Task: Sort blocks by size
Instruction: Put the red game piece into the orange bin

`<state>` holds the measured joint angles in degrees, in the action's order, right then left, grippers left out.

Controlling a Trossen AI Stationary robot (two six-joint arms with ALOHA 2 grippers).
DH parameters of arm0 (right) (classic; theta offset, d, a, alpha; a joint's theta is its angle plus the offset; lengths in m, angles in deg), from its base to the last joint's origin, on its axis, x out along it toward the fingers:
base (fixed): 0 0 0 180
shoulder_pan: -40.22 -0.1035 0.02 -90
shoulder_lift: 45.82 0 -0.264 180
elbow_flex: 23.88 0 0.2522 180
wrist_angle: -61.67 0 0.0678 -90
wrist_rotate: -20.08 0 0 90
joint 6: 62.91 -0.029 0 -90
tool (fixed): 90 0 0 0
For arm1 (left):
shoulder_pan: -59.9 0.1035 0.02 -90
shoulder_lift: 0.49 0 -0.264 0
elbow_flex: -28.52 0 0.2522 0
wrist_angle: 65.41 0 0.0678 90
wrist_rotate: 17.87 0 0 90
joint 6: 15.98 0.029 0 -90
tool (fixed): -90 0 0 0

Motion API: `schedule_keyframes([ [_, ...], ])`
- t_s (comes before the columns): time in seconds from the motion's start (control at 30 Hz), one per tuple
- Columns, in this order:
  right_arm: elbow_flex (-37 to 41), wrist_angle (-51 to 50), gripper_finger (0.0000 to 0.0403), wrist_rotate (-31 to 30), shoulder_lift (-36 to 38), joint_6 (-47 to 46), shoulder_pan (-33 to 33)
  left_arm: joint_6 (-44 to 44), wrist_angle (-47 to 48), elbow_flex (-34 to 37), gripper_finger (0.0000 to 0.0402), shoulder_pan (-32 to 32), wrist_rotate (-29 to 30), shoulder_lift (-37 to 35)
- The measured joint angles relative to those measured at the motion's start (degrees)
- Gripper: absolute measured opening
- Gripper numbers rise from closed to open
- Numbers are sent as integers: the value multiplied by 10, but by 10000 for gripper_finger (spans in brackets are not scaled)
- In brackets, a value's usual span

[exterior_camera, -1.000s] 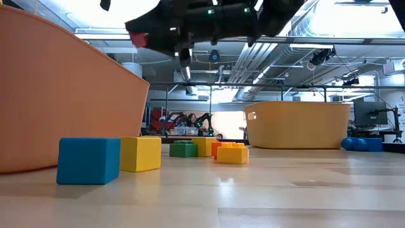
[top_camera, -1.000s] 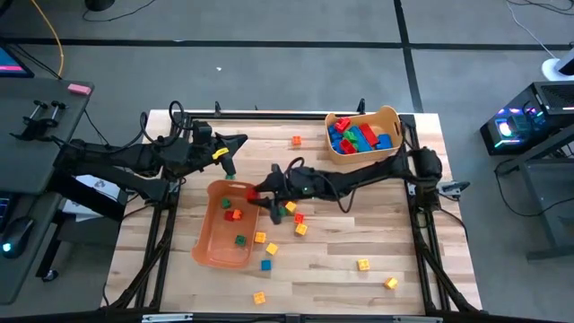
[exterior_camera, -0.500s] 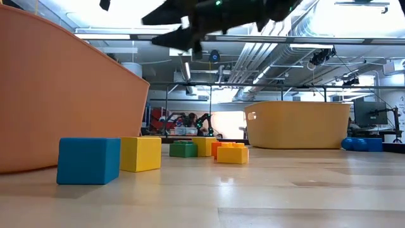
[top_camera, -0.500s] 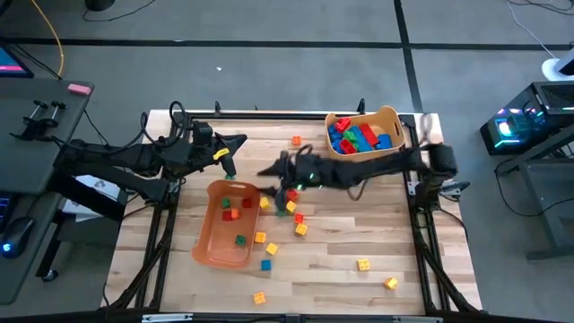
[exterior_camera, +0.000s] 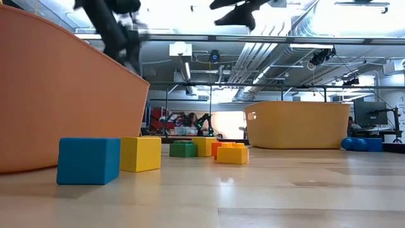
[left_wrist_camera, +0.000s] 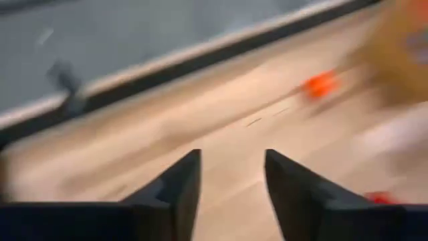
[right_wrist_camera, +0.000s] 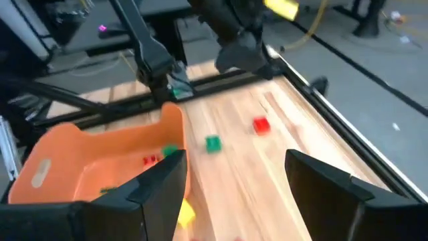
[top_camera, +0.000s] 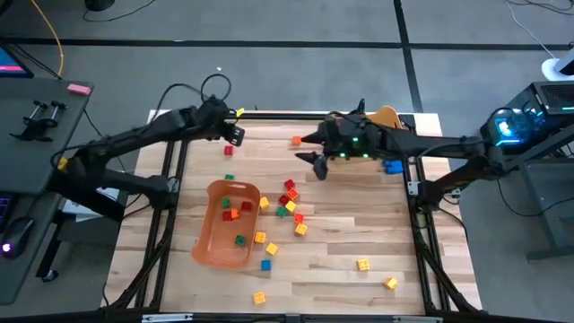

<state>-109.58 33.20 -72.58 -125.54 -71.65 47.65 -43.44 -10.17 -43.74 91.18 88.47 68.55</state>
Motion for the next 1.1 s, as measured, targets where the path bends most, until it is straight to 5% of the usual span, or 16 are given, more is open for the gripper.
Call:
schedule_keyframes([
  [0.17,0,-91,251,-34,23,-49,-24,-31,73,0,242,65,-9,81],
  [0.3,0,-123,251,-65,22,-84,-50,-50,72,0,272,96,-85,143],
  [0.7,0,-156,251,-134,18,-109,-112,-131,63,0,276,100,-61,246],
  [1.1,0,-162,251,-139,18,-109,-116,-168,31,0,276,100,-73,327],
])
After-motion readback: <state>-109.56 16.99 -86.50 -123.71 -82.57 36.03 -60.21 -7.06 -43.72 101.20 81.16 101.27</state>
